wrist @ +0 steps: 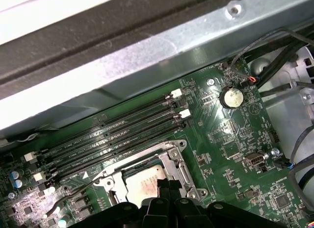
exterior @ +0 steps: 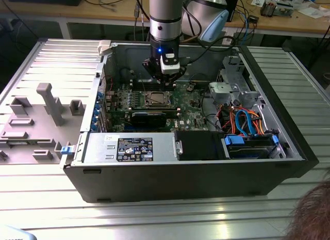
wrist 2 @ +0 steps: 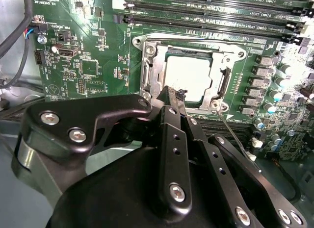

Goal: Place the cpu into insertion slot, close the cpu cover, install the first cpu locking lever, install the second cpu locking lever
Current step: 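Install the first cpu locking lever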

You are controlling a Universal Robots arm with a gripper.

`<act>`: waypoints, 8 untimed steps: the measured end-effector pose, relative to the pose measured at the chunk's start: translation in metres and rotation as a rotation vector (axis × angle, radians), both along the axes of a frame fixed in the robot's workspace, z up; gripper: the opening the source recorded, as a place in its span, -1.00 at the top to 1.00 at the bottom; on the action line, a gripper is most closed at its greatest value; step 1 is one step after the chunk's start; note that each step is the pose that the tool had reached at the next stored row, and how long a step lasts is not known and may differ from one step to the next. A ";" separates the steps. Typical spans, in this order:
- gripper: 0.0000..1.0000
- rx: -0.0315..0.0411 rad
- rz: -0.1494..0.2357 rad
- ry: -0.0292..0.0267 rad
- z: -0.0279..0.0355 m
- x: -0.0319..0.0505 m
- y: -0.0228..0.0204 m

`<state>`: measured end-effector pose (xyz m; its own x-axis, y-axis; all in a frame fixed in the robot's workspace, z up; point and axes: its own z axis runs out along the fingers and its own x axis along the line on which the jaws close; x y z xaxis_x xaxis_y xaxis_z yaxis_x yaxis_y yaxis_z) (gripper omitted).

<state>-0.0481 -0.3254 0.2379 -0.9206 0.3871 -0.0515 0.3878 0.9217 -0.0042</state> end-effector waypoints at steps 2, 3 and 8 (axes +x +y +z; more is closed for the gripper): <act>0.79 -0.0001 0.004 0.0001 0.0000 0.0000 0.0000; 0.79 -0.0001 0.007 0.0000 0.0000 0.0000 0.0000; 0.79 -0.0004 0.018 0.0000 0.0000 0.0000 0.0000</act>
<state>-0.0481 -0.3255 0.2379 -0.9273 0.3707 -0.0516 0.3714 0.9285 -0.0046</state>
